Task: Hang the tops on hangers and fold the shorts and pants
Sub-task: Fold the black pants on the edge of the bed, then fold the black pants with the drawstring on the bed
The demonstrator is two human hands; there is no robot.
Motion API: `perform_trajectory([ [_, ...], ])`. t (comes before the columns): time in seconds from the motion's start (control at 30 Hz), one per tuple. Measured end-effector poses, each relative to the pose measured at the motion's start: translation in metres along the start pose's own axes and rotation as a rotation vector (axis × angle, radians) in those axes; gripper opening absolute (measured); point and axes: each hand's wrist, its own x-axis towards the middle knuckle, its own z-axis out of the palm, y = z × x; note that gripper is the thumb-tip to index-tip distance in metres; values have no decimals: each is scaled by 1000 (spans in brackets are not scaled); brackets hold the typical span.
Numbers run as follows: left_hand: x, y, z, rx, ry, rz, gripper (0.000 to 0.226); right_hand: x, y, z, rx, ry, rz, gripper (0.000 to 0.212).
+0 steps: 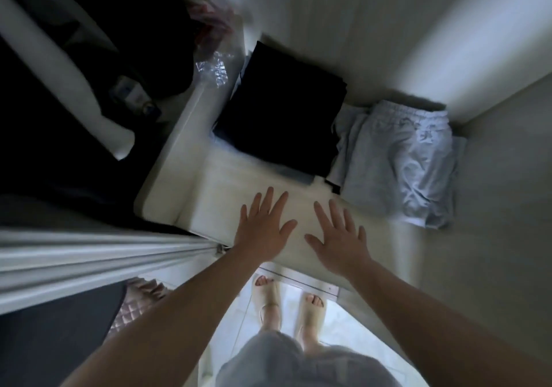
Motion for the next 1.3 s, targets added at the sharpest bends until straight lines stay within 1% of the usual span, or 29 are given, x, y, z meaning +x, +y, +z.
perform_trajectory([
  [0.07,-23,10,-7,-4,12,12,69,-27,-2,7,61,54,17,74],
  [0.17,-58,25,-24,-5,91,11,69,-63,-3,7,108,133,19,72],
  [0.3,-109,43,-43,4,220,0,69,-105,1,-1,128,231,-54,70],
  [0.43,-168,57,-39,-13,359,-48,71,-142,3,-3,125,283,-149,69],
  [0.57,-236,74,-13,-19,457,-154,72,-181,5,5,137,322,-281,69],
  [0.67,-290,87,14,-29,564,-235,71,-213,12,21,133,339,-389,68],
  [0.8,-365,99,60,-118,727,-224,69,-254,14,52,122,339,-537,67],
  [0.93,-435,112,114,-203,765,-287,66,-296,3,79,110,325,-661,68],
  [1.0,-468,114,136,-235,828,-320,63,-319,-4,92,135,324,-731,68],
  [1.07,-500,112,153,-268,934,-377,58,-342,-12,105,150,303,-806,68],
  [1.17,-542,102,174,-252,1076,-527,51,-372,-29,123,143,238,-905,69],
  [1.23,-567,94,185,-212,1114,-634,51,-390,-42,135,125,208,-959,69],
  [1.3,-589,82,194,-180,1113,-755,54,-407,-56,147,101,200,-1023,69],
])
